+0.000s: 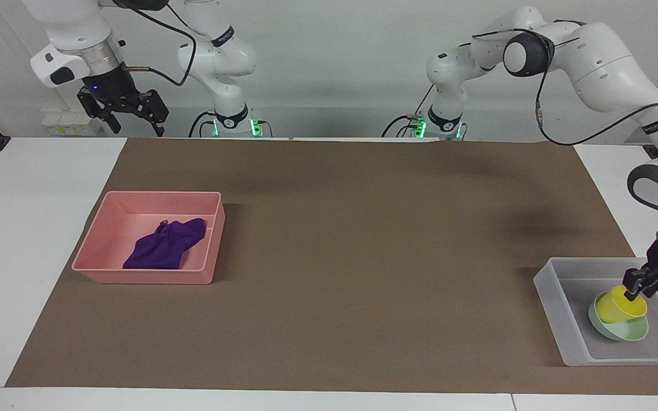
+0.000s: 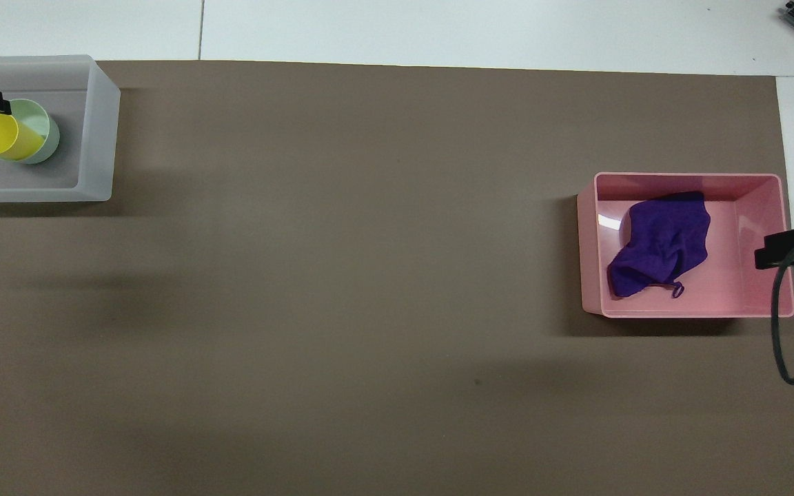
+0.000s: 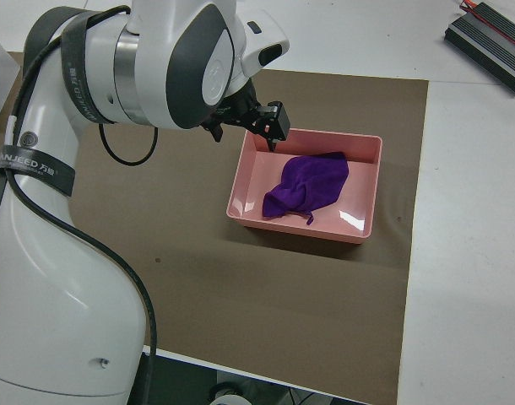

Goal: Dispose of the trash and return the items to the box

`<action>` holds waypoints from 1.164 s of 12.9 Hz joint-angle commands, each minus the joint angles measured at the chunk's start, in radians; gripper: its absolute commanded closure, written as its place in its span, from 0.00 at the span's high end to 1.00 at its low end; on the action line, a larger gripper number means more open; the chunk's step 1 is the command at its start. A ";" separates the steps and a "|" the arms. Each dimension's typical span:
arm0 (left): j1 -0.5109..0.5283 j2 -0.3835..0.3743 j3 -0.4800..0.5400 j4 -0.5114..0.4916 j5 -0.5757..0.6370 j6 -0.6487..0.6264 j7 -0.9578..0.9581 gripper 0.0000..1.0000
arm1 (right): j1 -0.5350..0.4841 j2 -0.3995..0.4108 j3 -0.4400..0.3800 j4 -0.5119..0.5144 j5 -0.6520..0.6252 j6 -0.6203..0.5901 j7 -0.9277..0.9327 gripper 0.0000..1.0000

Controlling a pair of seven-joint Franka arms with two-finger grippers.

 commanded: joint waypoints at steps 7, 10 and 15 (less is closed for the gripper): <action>-0.242 -0.297 0.015 -0.209 0.094 -0.265 -0.176 1.00 | -0.011 -0.029 0.005 -0.037 0.001 0.019 0.001 1.00; -0.269 -0.371 0.012 -0.270 0.094 -0.273 -0.201 1.00 | -0.011 -0.030 0.005 -0.035 0.001 0.019 0.001 1.00; -0.256 -0.402 0.013 -0.248 0.087 -0.329 -0.187 1.00 | -0.011 -0.030 0.003 -0.037 0.001 0.019 0.001 1.00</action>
